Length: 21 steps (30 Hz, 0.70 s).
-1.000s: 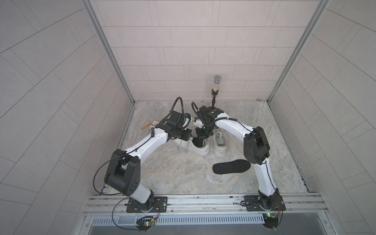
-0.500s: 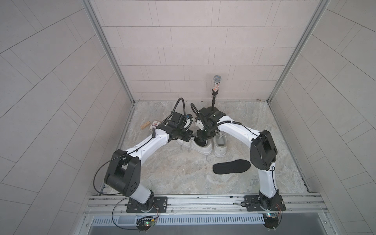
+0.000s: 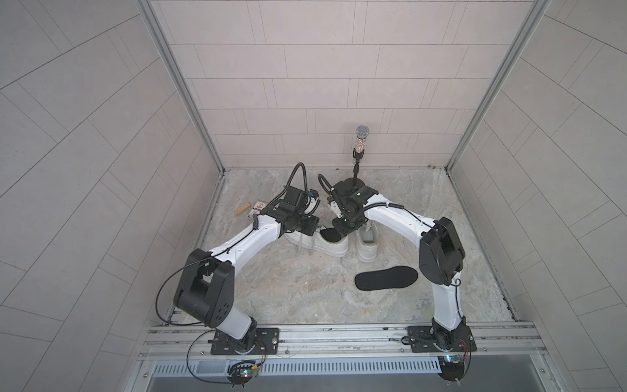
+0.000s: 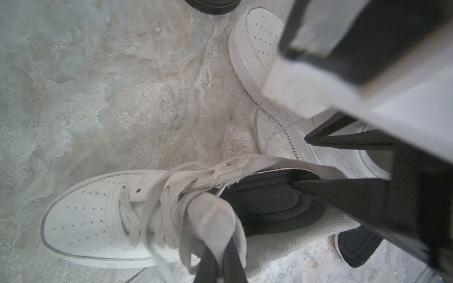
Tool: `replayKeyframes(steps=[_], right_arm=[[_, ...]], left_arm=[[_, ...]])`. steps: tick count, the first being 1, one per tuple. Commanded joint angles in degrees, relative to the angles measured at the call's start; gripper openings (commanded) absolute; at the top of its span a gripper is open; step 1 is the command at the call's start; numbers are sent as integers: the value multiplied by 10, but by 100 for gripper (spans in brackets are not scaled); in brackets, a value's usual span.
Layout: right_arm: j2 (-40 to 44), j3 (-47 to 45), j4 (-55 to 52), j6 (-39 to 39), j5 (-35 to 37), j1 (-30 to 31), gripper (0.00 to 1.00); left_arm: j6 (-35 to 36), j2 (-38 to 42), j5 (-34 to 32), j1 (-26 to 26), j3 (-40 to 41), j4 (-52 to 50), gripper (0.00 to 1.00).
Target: Insert the insole into the shoe
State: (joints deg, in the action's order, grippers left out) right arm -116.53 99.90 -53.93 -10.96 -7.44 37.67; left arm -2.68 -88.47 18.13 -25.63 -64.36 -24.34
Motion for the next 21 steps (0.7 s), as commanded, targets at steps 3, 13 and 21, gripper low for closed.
replayKeyframes(steps=[3, 13, 21], right_arm=[[-59, 8, -37, 10, 55, 15, 46], [-48, 18, -30, -12, 68, 35, 52], [9, -30, 76, 4, -4, 14, 57]], left_arm=[[13, 23, 8, 1, -15, 8, 0], [-3, 32, 10, 2, -14, 16, 0], [10, 33, 52, 1, -7, 9, 0]])
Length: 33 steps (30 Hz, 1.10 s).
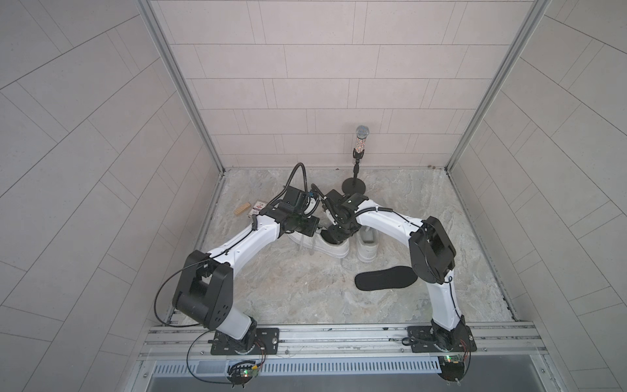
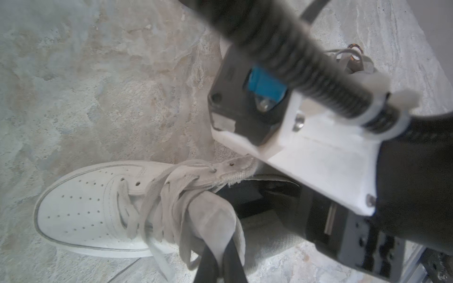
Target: Insert the insole into the shoe
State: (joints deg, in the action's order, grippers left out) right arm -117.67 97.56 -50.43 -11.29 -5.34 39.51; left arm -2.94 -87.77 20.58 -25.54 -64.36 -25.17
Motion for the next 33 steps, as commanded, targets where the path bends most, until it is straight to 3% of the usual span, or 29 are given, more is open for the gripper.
replayKeyframes(steps=[1, 6, 8, 10, 12, 18, 23, 28, 31, 33], right_arm=[[13, -5, 47, 7, -30, -4, 57], [-3, -19, 88, -7, -22, -5, 55], [-9, -37, 108, -14, -11, -5, 50], [-21, -48, 106, -21, -5, -4, 36], [-24, -56, 89, -26, -11, 2, 33], [19, -90, 61, -48, -24, 43, 41], [50, -69, 38, -48, 8, 25, 49], [42, -78, 29, -6, 16, 17, 41], [35, -109, 54, -10, -12, 20, 18], [36, -124, 69, -22, -48, 28, 14]], left_arm=[[13, 26, 31, 1, -6, 17, 0], [16, 26, 44, 1, -3, 16, 0], [15, 28, 38, 0, -1, 16, 0], [9, 31, 20, 0, -1, 17, 0], [7, 35, -2, 1, -1, 19, 0], [2, 42, -38, 1, 6, 36, 0], [8, 40, -44, 1, 19, 40, 0], [13, 39, -43, 1, 27, 41, 0], [14, 37, -53, 1, 24, 41, 0], [12, 34, -62, 1, 18, 41, 0]])
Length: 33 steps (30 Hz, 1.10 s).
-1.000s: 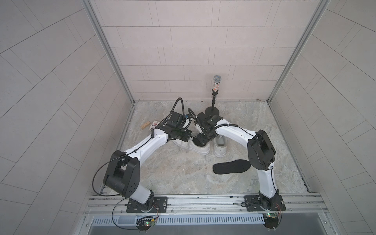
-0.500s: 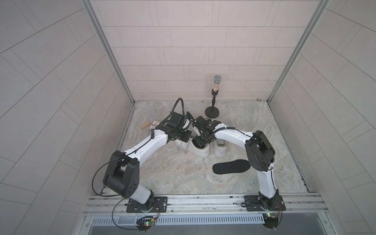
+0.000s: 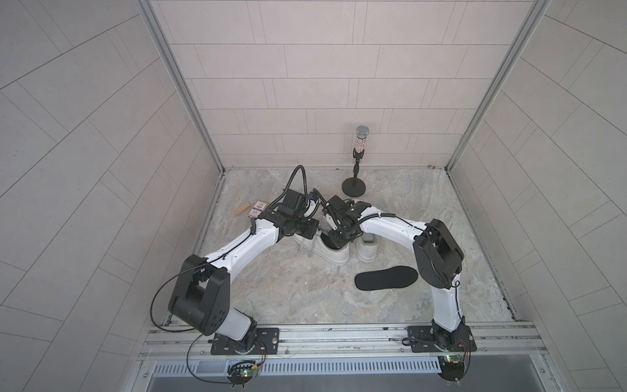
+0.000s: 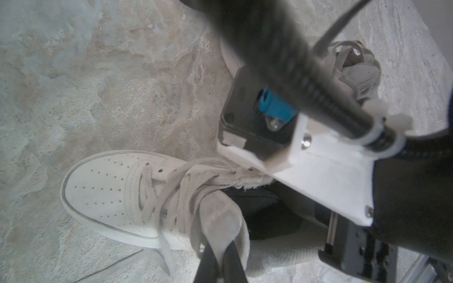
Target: Insert the insole into the shoe
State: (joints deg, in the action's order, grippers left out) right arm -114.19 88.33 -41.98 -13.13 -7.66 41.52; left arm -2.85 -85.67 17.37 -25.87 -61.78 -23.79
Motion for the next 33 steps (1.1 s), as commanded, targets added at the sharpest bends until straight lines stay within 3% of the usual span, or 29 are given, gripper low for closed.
replayKeyframes(steps=[1, 5, 8, 10, 14, 16, 19, 24, 27, 33], right_arm=[[4, -38, -7, -10, -38, 14, 16], [11, -45, 39, -66, -91, 33, 20], [3, -44, 93, -162, -120, 35, 8], [0, -55, 151, -244, -109, 39, 0], [-15, -20, 173, -325, -27, 63, 0], [-22, 7, 172, -327, 4, 79, 8], [-28, 26, 205, -330, -30, 84, 29], [22, 10, 204, -305, -48, 70, 47], [73, -24, 192, -275, -42, 47, 51], [194, -112, 127, -236, -12, -30, 53]], left_arm=[[11, 10, -30, 4, -13, 26, 0], [-4, 1, -36, 5, -27, 34, 0], [-36, -4, -59, 5, -37, 42, 0], [-71, -6, -107, 4, -40, 43, 1], [-118, -6, -178, 8, -49, 7, 25], [-131, 1, -188, 16, -49, -13, 36], [-143, 15, -207, 26, -45, -36, 45], [-168, 51, -223, 39, -36, -50, 49], [-175, 66, -223, 39, -35, -54, 50], [-189, 69, -155, 19, -67, -84, 54]])
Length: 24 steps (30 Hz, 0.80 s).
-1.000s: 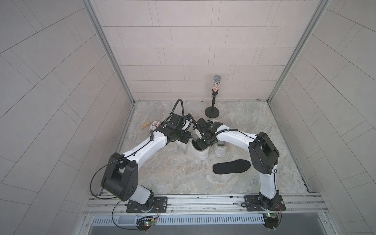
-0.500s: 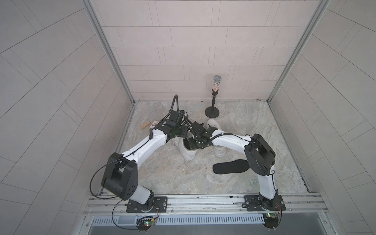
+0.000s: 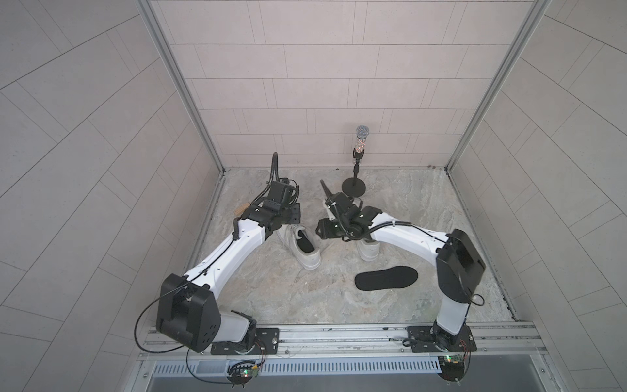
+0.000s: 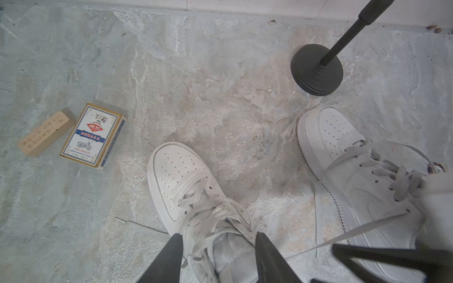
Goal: Insert the insole into the shoe
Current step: Insert the insole into the shoe, then adjust the shoe at the center of the board.
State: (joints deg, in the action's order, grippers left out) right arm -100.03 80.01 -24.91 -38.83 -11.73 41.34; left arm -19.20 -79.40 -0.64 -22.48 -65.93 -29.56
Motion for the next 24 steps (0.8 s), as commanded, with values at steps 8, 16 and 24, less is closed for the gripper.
replayKeyframes(steps=[8, 16, 24], right_arm=[[176, -110, -150, 102, 49, -136, 56], [135, -129, -127, 166, 42, -160, 63], [98, -151, -59, 157, 48, -163, 63]], left_arm=[[-68, -36, 31, -135, -82, -35, 59], [-176, -158, 56, -212, -148, -9, 62], [-220, -192, 51, -230, -128, 53, 65]])
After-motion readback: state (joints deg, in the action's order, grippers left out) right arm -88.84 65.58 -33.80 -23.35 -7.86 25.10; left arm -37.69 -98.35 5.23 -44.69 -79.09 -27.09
